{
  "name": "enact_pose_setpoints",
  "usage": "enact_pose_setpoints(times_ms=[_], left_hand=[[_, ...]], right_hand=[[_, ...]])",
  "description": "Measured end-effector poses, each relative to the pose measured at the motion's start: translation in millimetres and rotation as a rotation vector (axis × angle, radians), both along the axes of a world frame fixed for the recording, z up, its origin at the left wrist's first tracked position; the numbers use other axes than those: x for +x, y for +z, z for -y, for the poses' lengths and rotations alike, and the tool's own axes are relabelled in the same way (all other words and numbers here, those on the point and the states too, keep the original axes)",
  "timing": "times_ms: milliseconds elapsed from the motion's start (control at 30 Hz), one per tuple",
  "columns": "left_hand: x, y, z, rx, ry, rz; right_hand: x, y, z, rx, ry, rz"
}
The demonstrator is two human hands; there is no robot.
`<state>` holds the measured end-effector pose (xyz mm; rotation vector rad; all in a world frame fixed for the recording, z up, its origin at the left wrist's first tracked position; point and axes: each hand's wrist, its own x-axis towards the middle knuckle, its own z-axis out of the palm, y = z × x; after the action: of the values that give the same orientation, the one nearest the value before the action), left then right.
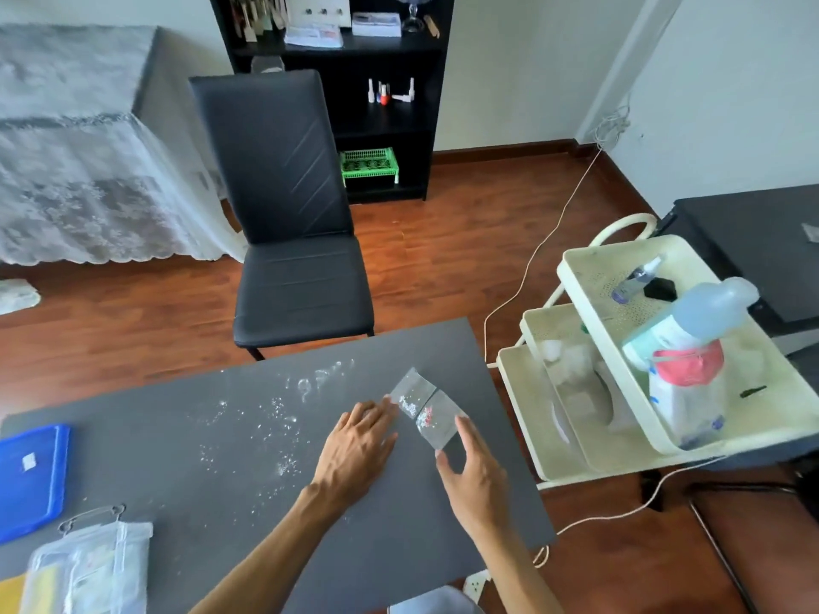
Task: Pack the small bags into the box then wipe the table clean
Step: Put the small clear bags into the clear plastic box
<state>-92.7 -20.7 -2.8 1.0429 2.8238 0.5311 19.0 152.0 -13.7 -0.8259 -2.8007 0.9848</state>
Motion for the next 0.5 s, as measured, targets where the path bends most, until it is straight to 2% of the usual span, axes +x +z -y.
enact_pose_setpoints(times_ms=[133, 333, 500], left_hand=[[-11, -23, -24, -0.037, 0.004, -0.026], [-15, -42, -43, 0.054, 0.233, 0.039], [-21, -52, -53, 0.106, 0.277, 0.004]], right_hand=[[-12, -5, -9, 0.048, 0.099, 0.165], [-28, -16, -17, 0.079, 0.111, 0.247], [-29, -22, -24, 0.126, 0.149, 0.260]])
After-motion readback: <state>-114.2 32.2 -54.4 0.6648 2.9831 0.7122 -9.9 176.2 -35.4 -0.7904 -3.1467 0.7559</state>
